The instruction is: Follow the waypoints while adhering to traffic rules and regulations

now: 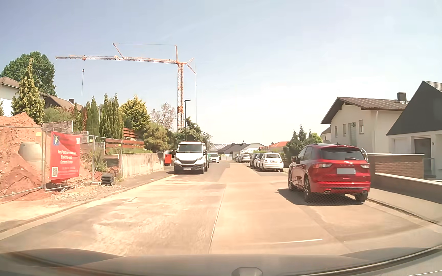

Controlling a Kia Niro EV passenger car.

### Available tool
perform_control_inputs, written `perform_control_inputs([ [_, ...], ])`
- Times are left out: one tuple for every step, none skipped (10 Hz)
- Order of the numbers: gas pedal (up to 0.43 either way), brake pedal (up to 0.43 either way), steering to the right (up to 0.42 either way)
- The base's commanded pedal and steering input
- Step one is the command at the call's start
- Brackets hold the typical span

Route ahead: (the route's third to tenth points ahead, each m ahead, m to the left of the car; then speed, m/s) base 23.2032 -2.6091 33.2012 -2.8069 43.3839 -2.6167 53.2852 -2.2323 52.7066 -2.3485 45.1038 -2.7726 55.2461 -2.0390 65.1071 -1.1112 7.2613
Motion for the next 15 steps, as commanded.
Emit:
perform_control_inputs([
  [0.0, 0.024, 0.013],
  [0.0, 0.037, 0.014],
  [0.0, 0.061, 0.013],
  [0.0, 0.091, 0.013],
  [0.0, 0.11, 0.013],
  [0.0, 0.122, 0.013],
  [0.0, 0.128, 0.013],
  [0.0, 0.128, 0.014],
  [0.0, 0.128, 0.014],
  [0.0, 0.128, 0.014],
  [0.0, 0.128, 0.015],
  [0.0, 0.061, 0.017],
  [0.0, 0.0, 0.019],
  [0.0, 0.0, 0.019],
  [0.0, 0.0, 0.018],
])
